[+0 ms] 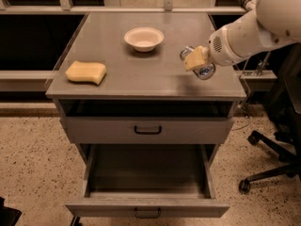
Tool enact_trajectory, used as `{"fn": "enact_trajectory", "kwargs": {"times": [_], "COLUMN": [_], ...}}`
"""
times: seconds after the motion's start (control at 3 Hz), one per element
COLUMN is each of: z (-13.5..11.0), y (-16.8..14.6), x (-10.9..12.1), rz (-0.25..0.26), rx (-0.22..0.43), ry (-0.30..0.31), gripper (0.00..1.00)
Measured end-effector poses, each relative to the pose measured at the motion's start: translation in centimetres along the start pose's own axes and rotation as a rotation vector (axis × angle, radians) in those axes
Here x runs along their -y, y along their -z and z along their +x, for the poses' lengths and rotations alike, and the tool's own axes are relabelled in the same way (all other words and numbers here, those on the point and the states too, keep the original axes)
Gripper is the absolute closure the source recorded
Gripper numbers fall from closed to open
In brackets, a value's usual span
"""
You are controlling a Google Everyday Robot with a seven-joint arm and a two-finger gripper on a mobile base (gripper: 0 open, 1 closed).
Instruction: Place redbull can into middle drawer
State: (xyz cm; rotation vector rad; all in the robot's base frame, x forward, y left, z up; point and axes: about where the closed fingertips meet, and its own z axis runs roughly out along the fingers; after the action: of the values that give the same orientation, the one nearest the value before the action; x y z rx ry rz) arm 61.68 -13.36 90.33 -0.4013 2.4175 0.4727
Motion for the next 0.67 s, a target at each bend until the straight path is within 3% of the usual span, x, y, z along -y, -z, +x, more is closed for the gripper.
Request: {"fn": "enact_trajectory", "kwargs": {"times": [0.33, 0.67], "z": [4.0, 8.0], "y": [2.4, 2.1], "x": [-2.9, -3.9], "rz": [-0.069, -0.148], "rx": [-0.013, 0.042], "ry": [-0.145, -0.295], "gripper": [1.0, 1.0]}}
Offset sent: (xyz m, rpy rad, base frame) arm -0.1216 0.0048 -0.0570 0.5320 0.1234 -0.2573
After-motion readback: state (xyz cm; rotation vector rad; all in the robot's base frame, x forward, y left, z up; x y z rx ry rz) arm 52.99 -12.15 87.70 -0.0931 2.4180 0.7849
